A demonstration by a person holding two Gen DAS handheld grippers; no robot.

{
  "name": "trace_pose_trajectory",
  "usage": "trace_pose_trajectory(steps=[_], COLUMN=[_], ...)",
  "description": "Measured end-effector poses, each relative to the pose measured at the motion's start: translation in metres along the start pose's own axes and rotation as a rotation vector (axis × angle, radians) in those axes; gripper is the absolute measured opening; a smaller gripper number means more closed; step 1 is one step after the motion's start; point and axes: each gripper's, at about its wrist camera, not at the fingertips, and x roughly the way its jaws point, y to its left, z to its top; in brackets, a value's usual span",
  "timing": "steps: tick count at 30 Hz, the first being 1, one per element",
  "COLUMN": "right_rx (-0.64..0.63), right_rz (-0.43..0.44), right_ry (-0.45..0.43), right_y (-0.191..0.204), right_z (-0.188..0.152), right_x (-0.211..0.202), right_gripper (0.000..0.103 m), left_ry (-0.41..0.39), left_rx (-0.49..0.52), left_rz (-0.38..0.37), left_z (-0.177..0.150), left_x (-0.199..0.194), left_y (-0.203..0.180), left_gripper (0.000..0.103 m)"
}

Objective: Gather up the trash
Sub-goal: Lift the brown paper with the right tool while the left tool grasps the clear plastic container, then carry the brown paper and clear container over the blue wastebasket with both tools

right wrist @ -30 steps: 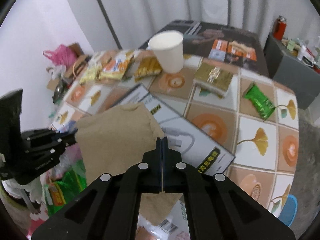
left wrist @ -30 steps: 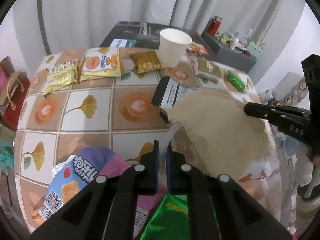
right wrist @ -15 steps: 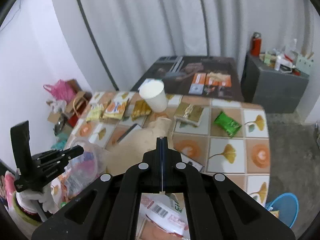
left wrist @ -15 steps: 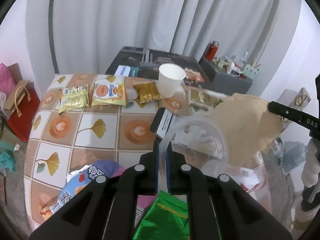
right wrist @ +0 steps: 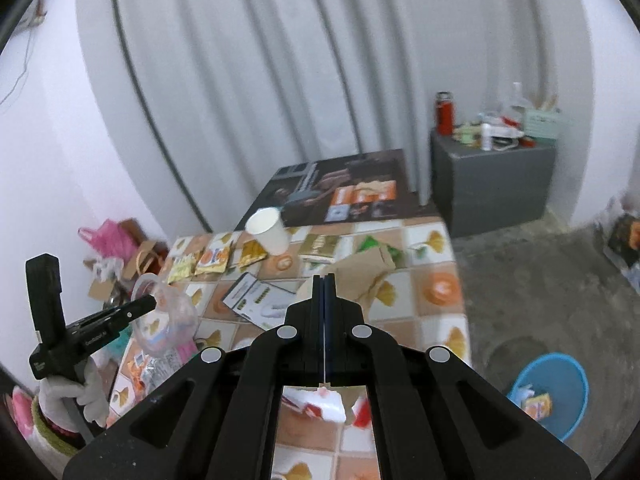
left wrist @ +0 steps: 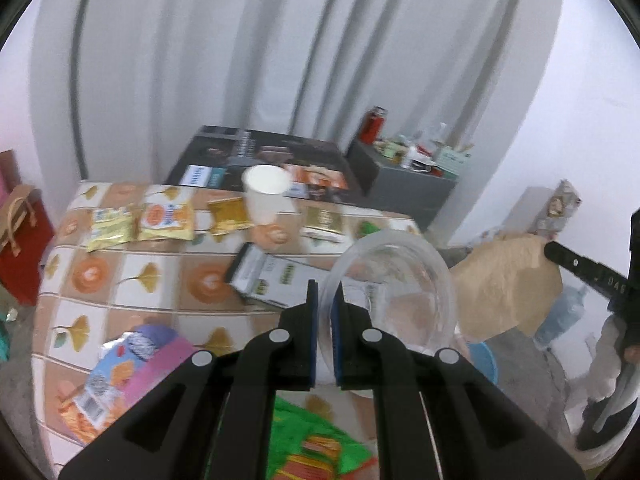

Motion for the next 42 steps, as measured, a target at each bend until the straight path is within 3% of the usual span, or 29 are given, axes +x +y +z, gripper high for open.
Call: trace_pose_trajectory(steps=[7,17,32,42], right_rx=[0.137,0.288,0.423,0.521], right_rz=[-0.081,-0.157,-0.245,-0.305], right_ry=[-0.046,-0.089,-0.068,-0.039], right_y=[-0.053,-0.121,-0.195,-0.249], right_z=[-0.035,-0.088,-0.148,-0.181], right_x=[-0.05,-0.1,-0.133,-0.146], right_gripper=[0.0,0.0,0.0,0.0], left_ry=[0.025,0.079,0.218,0.329], left_rx=[0.102,0.222,0.338,0.419], left_rz=[-0.108,-0.182,-0.303,-0.334], left_z=[-0.002,-0.023,-0.082,-0.123], left_x=[0.014,0.032,0.088,0.141], left_y=[-0.068,-0.159,-0.283,-0.355], left_gripper=[0.005,0.005,0.005,0.006])
